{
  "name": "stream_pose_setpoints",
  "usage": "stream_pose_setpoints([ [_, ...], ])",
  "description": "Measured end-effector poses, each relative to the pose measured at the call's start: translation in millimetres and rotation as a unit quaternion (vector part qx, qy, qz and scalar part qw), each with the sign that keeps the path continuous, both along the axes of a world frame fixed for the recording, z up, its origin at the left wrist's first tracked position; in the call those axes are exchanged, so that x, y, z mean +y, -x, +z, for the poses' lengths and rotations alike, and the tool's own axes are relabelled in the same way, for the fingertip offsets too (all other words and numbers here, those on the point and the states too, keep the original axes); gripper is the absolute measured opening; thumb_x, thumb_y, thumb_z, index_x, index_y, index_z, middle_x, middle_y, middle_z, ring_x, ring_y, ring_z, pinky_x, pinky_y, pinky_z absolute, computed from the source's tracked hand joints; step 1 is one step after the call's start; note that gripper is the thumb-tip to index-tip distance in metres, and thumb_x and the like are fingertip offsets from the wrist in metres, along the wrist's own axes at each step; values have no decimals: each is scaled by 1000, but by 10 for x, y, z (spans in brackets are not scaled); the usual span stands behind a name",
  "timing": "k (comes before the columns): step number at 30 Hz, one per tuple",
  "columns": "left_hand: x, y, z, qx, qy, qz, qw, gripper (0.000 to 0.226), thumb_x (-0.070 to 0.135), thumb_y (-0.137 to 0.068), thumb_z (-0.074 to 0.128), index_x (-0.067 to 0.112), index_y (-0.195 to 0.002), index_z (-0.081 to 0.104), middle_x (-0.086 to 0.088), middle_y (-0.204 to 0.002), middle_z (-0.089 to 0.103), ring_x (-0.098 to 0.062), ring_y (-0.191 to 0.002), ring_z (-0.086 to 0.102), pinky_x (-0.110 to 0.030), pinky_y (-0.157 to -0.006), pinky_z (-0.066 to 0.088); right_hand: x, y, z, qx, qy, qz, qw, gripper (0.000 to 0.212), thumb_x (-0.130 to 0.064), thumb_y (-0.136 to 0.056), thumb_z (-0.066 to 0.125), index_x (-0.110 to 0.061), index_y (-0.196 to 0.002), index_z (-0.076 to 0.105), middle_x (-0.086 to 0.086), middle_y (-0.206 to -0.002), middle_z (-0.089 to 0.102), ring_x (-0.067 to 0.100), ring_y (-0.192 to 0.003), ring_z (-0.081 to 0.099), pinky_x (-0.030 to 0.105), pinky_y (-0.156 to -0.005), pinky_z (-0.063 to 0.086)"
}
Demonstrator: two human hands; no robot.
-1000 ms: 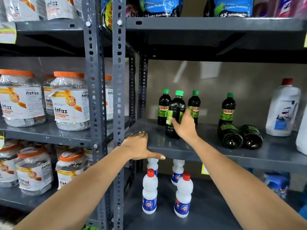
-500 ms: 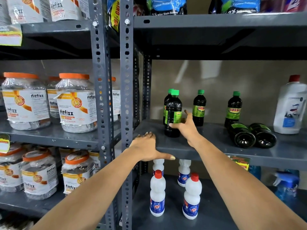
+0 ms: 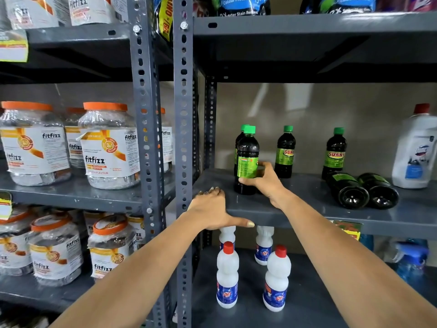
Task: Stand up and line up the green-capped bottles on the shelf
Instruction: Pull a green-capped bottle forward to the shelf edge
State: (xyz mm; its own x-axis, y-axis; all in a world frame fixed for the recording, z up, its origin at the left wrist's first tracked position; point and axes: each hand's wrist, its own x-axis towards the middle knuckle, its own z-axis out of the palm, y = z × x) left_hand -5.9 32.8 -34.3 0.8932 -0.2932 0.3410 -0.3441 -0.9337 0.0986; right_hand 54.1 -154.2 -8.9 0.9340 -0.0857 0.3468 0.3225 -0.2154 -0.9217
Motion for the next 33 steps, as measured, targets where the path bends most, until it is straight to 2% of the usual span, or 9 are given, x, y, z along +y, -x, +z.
stream_pose_setpoints([
  [4, 2, 9, 8, 3, 0, -4, 1000, 137, 107, -36, 38, 13, -136, 42, -5, -135, 53, -27, -118, 53, -41, -89, 47, 7, -29, 19, 8, -12, 26, 1000, 80, -1, -73, 76, -13, -139, 34, 6, -125, 59, 23, -117, 55, 33, -98, 39],
  [7, 2, 21, 2, 2, -4, -3, 1000, 137, 107, -37, 38, 12, -135, 43, -6, -135, 53, -27, -118, 53, -41, -89, 46, 12, 11, 5, -2, 6, -5, 1000, 80, -14, -67, 86, -16, -129, 37, -3, -112, 59, 11, -100, 58, 24, -82, 43],
  [9, 2, 26, 2, -1, -5, -4, 1000, 136, 107, -39, 38, 11, -136, 43, -6, -136, 52, -27, -119, 52, -41, -91, 46, 10, 15, 20, -6, -14, 1, 1000, 72, -9, -70, 82, -18, -128, 38, -4, -110, 60, 7, -96, 57, 20, -75, 40],
  [12, 6, 25, 13, 6, -3, -2, 1000, 139, 107, -38, 38, 12, -139, 40, -6, -141, 49, -27, -124, 49, -42, -95, 46, 1, -1, 23, 6, -28, 16, 999, 63, 0, -74, 72, -19, -126, 42, 3, -117, 61, 17, -107, 57, 26, -83, 39],
  [16, 2, 36, 18, 12, 0, -9, 1000, 138, 107, -37, 38, 14, -140, 40, -6, -142, 49, -26, -125, 48, -42, -96, 44, 4, 14, -2, -4, 7, -11, 1000, 66, -13, -71, 83, -19, -122, 42, -9, -103, 61, 5, -95, 57, 24, -80, 40],
  [20, 4, 48, 25, 14, 0, -5, 1000, 138, 106, -37, 39, 14, -140, 40, -6, -143, 48, -27, -125, 48, -42, -97, 45, -8, -20, 7, 9, 3, 4, 1000, 54, 1, -76, 73, -16, -122, 48, 3, -113, 65, 22, -113, 58, 31, -92, 41],
  [25, 5, 61, 32, 15, -11, -2, 1000, 138, 106, -39, 38, 11, -139, 40, -6, -144, 47, -27, -127, 47, -43, -99, 42, 1, -9, -15, -13, 75, -52, 996, 66, -20, -68, 87, -13, -124, 52, 1, -114, 64, 19, -105, 59, 38, -95, 47],
  [29, 3, 53, 18, 14, -10, 0, 1000, 137, 106, -38, 39, 12, -139, 41, -5, -141, 49, -26, -124, 49, -42, -95, 45, -21, -15, -4, 5, 41, -23, 999, 54, -7, -71, 81, -12, -118, 55, 6, -115, 66, 23, -112, 60, 37, -97, 46],
  [33, 6, 47, 14, 5, -5, -1, 1000, 136, 106, -39, 39, 13, -137, 42, -4, -138, 51, -25, -121, 51, -40, -91, 45, -10, -7, -15, 2, 78, -48, 996, 66, -11, -70, 84, -8, -128, 53, 7, -120, 65, 23, -112, 60, 39, -100, 46],
])
